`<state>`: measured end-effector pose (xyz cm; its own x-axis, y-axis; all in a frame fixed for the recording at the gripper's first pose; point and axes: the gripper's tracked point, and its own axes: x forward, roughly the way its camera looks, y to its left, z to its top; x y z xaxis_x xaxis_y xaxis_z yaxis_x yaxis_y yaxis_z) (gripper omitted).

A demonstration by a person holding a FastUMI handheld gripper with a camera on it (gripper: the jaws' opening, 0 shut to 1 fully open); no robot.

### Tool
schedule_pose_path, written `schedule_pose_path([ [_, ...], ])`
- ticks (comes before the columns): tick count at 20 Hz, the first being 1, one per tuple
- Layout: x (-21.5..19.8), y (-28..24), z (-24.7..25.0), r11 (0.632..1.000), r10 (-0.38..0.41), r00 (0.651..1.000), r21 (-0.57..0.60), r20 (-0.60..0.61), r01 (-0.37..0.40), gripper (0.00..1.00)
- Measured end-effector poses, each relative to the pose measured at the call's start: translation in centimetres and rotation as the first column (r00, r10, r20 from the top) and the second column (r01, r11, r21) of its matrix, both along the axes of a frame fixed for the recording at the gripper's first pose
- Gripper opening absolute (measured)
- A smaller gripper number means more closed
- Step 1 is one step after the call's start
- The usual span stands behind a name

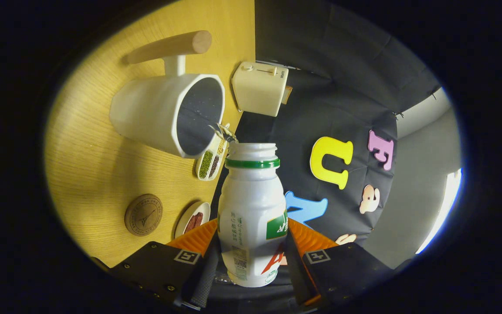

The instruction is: Take the bottle from table, then pour the juice into the cup, finally place the bottle on the coaster

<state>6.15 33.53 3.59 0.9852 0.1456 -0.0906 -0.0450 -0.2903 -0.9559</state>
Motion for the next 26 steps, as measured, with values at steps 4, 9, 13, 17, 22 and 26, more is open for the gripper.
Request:
schedule_pose_path([
  [4,0.0,0.0,0.4,1.000,0.003,1.000,-0.021,0.018,-0.003,0.72],
  [9,0.1,0.1,1.0,0.999,0.009,0.999,-0.046,0.035,-0.008,0.72],
  [13,0.1,0.3,1.4,0.997,0.017,0.999,-0.070,0.046,-0.014,0.72],
  [17,0.3,0.3,1.2,0.996,0.018,0.999,-0.092,0.050,-0.013,0.72],
  [22,0.3,0.4,1.0,0.990,0.029,0.997,-0.141,0.065,-0.020,0.72],
  [26,0.4,0.5,0.6,0.986,0.031,0.997,-0.164,0.066,-0.020,0.72],
])
